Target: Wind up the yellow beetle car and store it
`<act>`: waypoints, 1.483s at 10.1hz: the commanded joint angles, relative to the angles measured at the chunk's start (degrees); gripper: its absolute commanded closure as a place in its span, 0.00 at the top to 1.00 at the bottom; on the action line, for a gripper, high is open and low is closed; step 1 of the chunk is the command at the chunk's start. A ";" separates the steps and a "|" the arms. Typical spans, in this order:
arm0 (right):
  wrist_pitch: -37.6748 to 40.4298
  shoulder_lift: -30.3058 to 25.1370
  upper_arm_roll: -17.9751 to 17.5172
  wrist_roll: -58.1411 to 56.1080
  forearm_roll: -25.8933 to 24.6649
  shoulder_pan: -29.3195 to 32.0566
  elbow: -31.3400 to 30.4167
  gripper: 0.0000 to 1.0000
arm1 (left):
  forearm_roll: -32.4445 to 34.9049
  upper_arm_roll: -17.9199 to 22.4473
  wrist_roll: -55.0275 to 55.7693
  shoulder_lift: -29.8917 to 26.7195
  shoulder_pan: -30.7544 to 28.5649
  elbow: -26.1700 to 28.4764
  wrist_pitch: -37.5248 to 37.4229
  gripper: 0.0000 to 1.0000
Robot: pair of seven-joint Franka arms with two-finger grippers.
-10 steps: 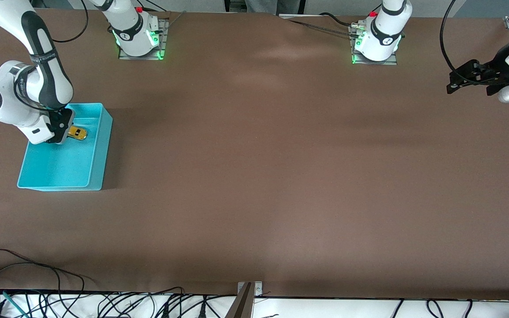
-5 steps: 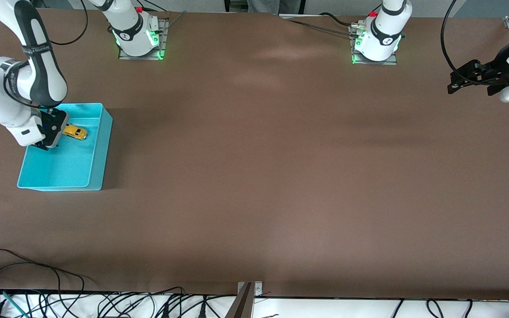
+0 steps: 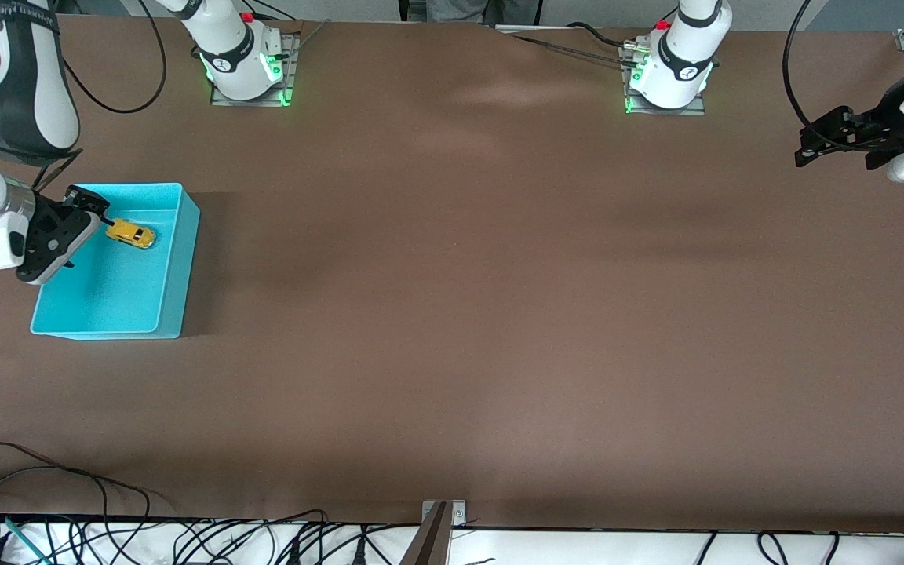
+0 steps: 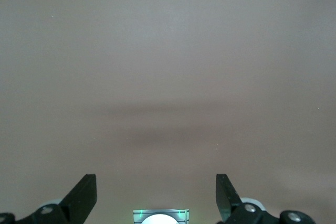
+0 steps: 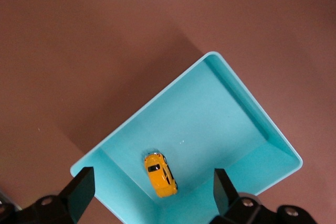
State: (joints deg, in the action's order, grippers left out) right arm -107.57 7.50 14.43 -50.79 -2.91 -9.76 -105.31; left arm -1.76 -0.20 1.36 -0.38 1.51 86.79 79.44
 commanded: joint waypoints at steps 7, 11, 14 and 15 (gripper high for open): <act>6.75 1.90 -7.22 47.88 4.93 0.10 9.69 1.00 | -1.14 -0.16 0.40 -0.68 -0.37 0.22 -0.61 1.00; 7.37 1.72 -7.58 50.69 4.75 0.09 9.69 1.00 | -1.14 -0.16 0.40 -0.68 -0.37 0.22 -0.61 1.00; 7.46 1.72 -7.58 51.14 4.93 0.09 9.86 1.00 | -1.14 -0.16 0.40 -0.68 -0.37 0.22 -0.61 1.00; 7.55 1.72 -7.67 50.96 4.75 0.09 10.21 1.00 | -1.14 -0.16 0.40 -0.68 -0.37 0.22 -0.61 1.00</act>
State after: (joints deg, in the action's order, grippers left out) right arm -101.77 8.86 7.18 -0.45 1.43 -9.93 -97.13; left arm -1.76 -0.19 1.36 -0.37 1.51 86.79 79.44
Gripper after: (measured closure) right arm 0.000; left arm 0.000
